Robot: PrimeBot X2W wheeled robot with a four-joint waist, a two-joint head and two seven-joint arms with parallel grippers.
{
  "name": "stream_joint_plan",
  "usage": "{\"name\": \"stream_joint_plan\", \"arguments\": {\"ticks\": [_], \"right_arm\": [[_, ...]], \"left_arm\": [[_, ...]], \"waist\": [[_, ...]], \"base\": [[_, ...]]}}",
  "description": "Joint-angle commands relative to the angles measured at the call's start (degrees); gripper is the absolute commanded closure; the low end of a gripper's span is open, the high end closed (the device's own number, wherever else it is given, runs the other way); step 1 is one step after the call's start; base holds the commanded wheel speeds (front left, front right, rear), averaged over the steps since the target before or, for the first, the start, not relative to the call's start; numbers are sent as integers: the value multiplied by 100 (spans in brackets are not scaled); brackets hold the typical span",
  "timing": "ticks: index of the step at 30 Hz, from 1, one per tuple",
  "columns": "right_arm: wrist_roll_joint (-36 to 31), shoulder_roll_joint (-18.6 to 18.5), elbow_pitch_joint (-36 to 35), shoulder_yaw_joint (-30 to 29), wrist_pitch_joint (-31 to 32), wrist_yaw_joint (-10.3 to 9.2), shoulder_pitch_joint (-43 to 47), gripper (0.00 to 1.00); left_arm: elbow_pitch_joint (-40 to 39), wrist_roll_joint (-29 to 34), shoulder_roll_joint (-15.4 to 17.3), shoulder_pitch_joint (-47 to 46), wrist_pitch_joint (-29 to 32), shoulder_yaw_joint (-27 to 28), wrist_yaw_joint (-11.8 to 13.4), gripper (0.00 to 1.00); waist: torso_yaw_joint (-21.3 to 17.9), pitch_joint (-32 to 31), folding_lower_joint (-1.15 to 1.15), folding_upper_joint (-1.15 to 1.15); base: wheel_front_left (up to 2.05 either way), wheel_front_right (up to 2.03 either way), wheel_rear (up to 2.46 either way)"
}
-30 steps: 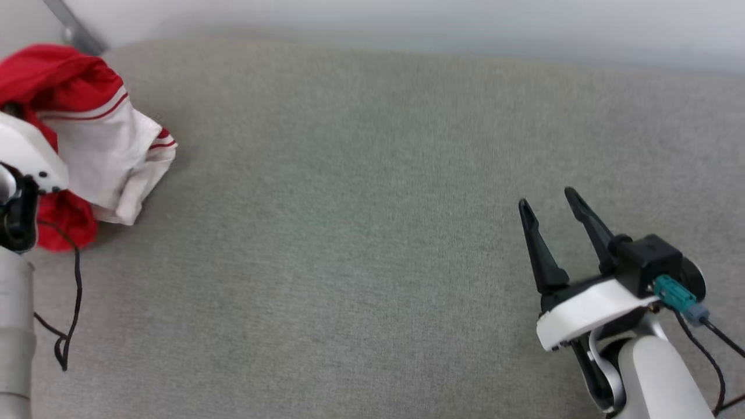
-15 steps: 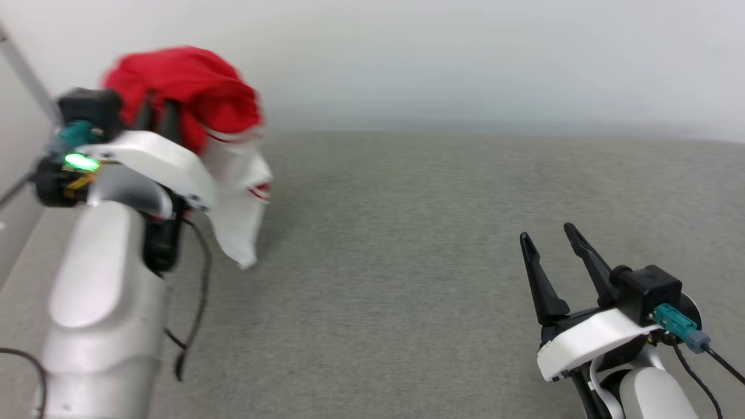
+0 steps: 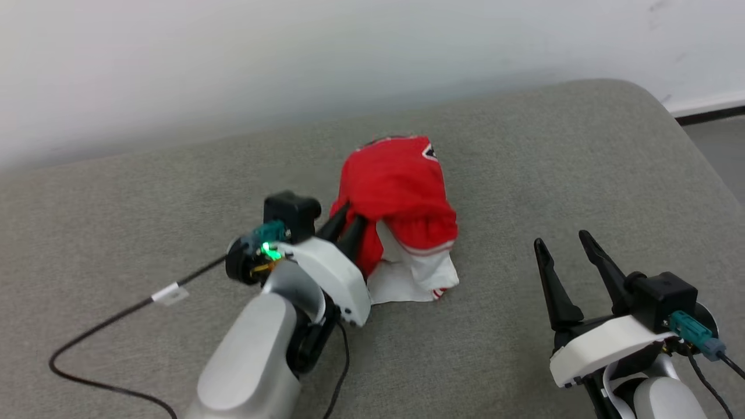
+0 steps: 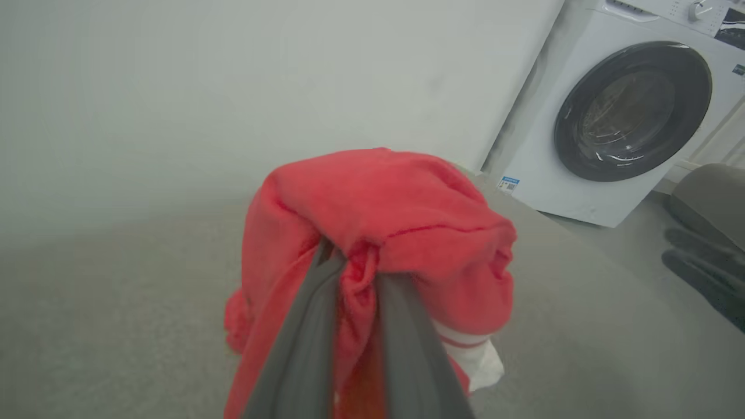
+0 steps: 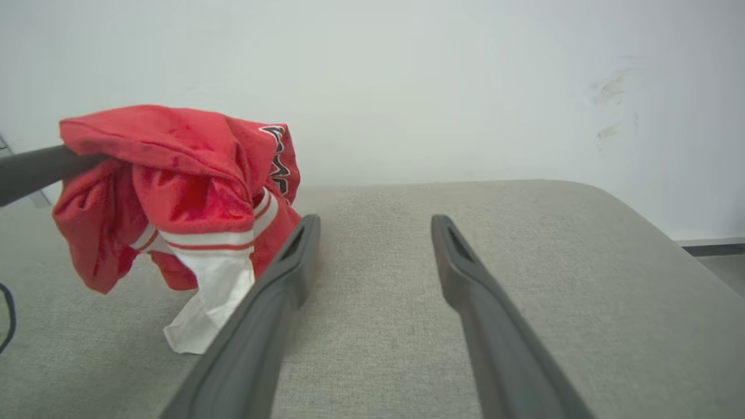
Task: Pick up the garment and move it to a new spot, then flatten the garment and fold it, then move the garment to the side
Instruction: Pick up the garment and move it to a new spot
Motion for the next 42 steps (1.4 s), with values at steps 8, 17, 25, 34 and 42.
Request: {"name": "stream_joint_plan", "arguments": {"ticks": [8,17,25,34,42], "right_arm": [[85,9,-95,-139,-68,-2,125,0],[-14,7,-124,-223,11,-2,230,0],[-82,6,-312,-422,208,-2,482,0],[-3,6,-530,-551,328,-2,814,0],[73,6,-566,-538,349,-2,964,0]], "left_arm": [[330,123,187,1117,-25,-280,146,0],[-432,357,161,1413,-1081,-312,399,0],[-1002,336,403,1703,-1374,214,845,0],[-1284,210,925,2393,-1269,775,1228,0],[-1590,228,1069,2657,-1038,738,1334,0]], "waist": [[-60,413,1,0],[592,-49,1,0],[1068,-467,1,0],[1147,-621,1,0],[1070,-628,1,0]], "base": [[0,0,0],[0,0,0],[0,0,0],[0,0,0],[0,0,0]]}}
